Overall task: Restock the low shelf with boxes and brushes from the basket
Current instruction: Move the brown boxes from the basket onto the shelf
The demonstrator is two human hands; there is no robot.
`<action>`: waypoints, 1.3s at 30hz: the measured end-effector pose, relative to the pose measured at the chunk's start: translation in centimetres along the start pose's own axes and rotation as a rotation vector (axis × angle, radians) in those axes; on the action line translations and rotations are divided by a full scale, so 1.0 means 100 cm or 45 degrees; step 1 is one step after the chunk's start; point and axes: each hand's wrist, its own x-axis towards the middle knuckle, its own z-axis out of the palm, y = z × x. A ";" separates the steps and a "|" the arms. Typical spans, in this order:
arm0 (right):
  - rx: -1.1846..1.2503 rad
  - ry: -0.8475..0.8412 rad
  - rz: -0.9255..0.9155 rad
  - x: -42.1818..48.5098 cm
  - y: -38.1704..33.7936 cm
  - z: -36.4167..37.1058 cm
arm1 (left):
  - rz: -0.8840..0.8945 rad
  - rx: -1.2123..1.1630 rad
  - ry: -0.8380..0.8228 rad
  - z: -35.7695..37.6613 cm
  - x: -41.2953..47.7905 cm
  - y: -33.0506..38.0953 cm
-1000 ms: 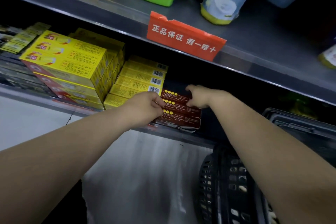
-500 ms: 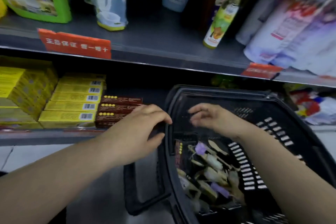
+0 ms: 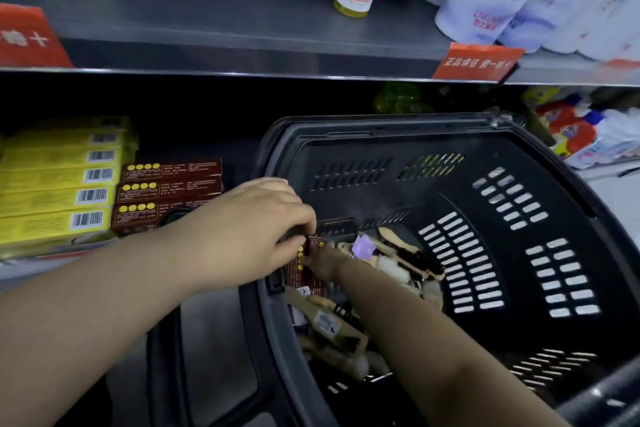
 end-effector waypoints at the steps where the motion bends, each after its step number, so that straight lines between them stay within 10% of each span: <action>1: 0.147 0.007 0.031 0.012 0.005 0.008 | 0.005 -0.003 -0.003 0.000 0.001 -0.002; 5: 0.574 0.126 0.127 0.030 0.034 0.024 | 0.007 0.019 0.016 0.002 0.007 -0.004; 13: 0.123 0.232 -0.150 -0.020 0.020 -0.028 | -0.133 -0.074 0.129 0.008 0.020 0.006; 25: 1.400 -0.120 -0.754 -0.179 -0.024 -0.108 | -0.636 -0.941 0.290 -0.014 0.036 0.025; 39: 1.238 0.031 -0.891 -0.166 -0.044 -0.100 | -0.654 -1.218 0.269 -0.023 0.015 0.003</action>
